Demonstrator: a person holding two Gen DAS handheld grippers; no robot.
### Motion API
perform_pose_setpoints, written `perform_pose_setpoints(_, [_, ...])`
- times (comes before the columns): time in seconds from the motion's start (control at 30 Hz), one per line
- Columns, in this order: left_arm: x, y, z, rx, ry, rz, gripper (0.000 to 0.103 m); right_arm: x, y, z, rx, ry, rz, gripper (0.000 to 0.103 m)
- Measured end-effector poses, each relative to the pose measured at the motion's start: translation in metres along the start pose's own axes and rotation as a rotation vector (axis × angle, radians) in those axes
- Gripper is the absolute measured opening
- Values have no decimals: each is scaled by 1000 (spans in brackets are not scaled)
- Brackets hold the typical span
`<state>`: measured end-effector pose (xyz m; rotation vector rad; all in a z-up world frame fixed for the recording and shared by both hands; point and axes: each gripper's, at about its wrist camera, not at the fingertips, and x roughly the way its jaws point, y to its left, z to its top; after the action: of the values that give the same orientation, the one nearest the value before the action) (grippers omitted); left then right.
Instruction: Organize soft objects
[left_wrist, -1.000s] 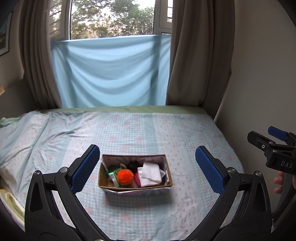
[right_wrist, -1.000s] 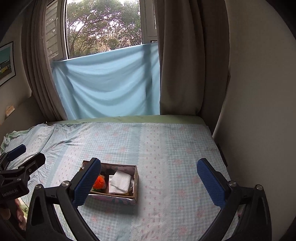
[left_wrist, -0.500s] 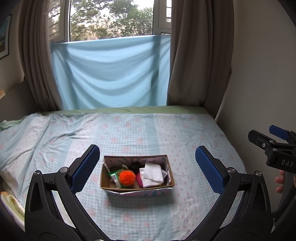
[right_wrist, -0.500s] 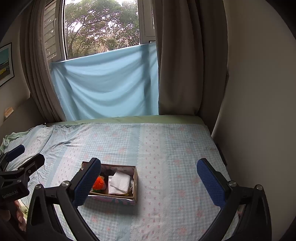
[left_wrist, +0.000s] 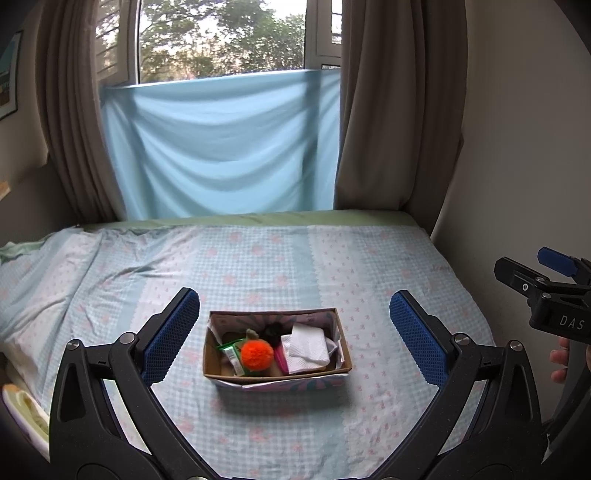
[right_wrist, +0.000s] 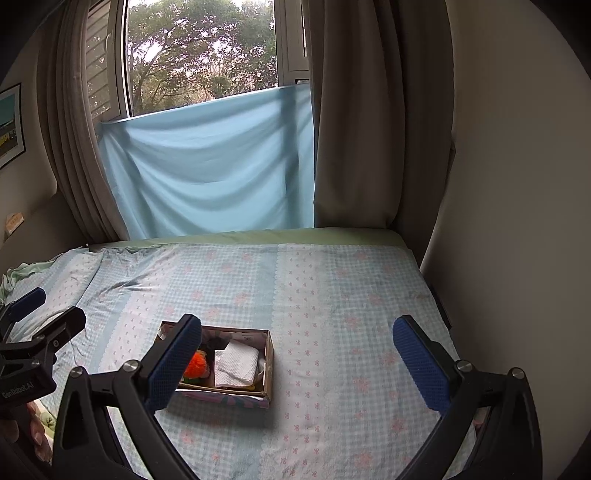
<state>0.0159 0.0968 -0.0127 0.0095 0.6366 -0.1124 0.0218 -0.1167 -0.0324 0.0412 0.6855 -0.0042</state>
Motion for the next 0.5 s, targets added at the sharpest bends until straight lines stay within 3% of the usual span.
perform_pose_setpoints(0.5, [7,4,2,-3,9,-6,103,4,5,2,4,8,-6,103])
